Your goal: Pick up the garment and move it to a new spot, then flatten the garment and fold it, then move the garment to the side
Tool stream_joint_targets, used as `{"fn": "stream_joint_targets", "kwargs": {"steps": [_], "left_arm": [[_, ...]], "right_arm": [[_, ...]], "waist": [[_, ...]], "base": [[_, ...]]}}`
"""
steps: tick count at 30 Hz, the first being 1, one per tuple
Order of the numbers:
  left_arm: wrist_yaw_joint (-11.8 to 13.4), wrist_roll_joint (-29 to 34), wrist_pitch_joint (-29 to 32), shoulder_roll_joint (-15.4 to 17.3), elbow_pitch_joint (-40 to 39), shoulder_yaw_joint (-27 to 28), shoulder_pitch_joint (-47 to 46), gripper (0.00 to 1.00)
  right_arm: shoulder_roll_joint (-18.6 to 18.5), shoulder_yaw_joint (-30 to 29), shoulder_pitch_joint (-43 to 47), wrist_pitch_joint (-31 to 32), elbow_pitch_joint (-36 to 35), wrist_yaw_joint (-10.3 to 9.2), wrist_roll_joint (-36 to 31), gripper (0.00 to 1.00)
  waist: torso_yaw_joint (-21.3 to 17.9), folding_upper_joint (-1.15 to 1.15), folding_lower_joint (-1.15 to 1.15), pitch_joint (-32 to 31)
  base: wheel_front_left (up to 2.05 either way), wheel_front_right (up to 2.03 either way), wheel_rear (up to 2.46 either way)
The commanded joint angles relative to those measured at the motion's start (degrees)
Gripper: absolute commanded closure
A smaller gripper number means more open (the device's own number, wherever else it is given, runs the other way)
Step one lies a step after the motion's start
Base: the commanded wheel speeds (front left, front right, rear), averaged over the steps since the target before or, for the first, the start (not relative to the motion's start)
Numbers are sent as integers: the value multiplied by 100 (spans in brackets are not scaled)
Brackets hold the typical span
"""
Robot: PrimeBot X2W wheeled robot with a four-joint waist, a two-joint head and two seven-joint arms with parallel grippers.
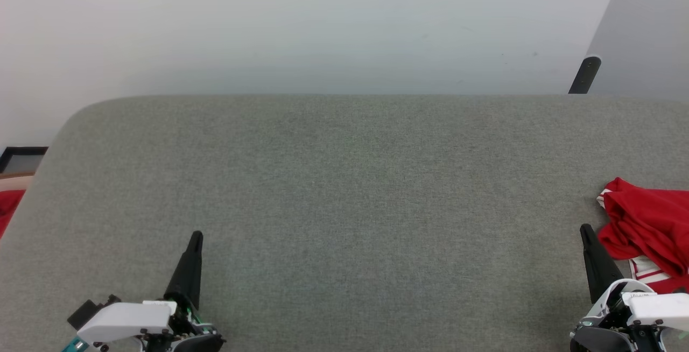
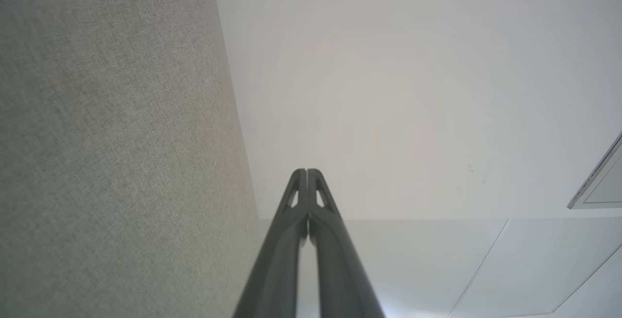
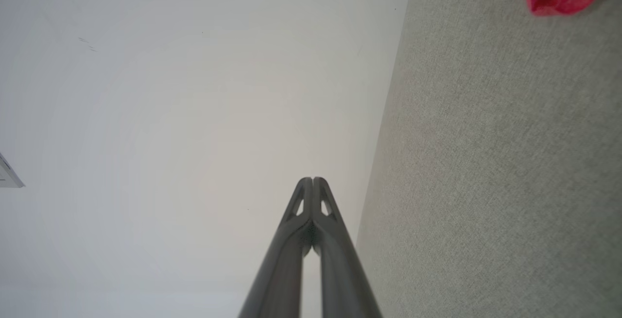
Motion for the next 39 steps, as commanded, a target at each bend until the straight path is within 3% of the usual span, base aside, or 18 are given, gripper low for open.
{"fn": "stream_joint_targets", "kwargs": {"steps": [1,39], "left_arm": [[10,28,0,-8,7,19,-63,100],[10,36,12,-15,7,28,-64,100]], "right_arm": [[19,-3,-14,8,-1,4,5,100],[20,-5,-14,10,0,4,3,100]], "waist": [[0,0,0,0],[0,0,0,0]], "base": [[0,0,0],[0,0,0]]}}
